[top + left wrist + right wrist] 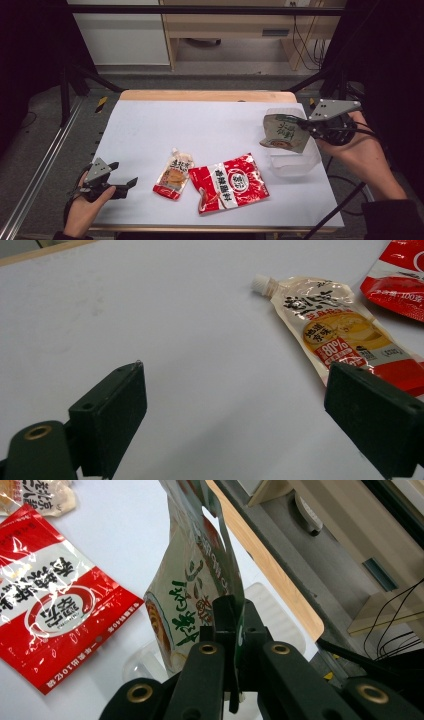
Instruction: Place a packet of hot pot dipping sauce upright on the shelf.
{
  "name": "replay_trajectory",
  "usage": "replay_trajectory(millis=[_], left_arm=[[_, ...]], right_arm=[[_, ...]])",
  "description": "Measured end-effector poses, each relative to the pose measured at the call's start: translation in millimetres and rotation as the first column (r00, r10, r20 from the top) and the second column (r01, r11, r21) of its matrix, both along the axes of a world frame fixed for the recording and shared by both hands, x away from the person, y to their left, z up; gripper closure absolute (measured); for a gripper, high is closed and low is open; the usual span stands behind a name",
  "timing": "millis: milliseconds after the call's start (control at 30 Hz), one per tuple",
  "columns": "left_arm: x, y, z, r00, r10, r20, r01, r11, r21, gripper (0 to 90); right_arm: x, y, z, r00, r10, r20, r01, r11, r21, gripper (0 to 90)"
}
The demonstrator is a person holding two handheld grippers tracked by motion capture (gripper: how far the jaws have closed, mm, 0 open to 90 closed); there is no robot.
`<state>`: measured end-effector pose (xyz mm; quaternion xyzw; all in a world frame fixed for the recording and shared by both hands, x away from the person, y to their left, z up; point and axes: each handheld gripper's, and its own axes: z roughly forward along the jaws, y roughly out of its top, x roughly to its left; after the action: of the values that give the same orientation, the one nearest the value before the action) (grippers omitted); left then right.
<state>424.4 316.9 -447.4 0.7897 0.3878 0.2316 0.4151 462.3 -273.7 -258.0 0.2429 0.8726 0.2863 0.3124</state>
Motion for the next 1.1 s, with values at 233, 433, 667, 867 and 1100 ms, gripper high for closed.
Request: replay_trajectory(millis=[233, 433, 667, 867, 1100], left_arm=[[0.6, 0.9, -0.6, 1.0, 0.005, -0.006, -0.005, 1.0, 0.002, 9.8], [0.8, 0.6, -1.1, 0.9999, 0.005, -0.011, -0.005, 1.0, 0.005, 9.8], [0.9, 1.0, -1.2, 0.9999, 0.009, -0.013, -0.009, 1.0, 0.005, 9.8], [0.9, 0.5, -1.3, 0.9999, 0.005, -0.014, -0.005, 1.0, 0.008, 9.9], [0.9, 0.6, -1.3, 0.9999, 0.007, -0.015, -0.007, 0.9999, 0.009, 9.8]], right_arm=[[0.5, -14.4, -11.0, 0.9997, 0.006, -0.023, -0.006, 1.0, 0.013, 90.0], [2.3, -25.4, -20.2, 0.9994, 0.014, -0.031, -0.014, 1.0, 0.024, 90.0], [0.0, -32.9, -25.5, 0.9992, 0.029, -0.027, -0.028, 0.999, 0.033, 90.0], [-3.2, -36.7, -28.1, 0.9989, 0.027, -0.037, -0.026, 0.999, 0.039, 90.0], [-5.2, -38.3, -30.9, 0.9984, 0.033, -0.045, -0.031, 0.999, 0.036, 90.0]])
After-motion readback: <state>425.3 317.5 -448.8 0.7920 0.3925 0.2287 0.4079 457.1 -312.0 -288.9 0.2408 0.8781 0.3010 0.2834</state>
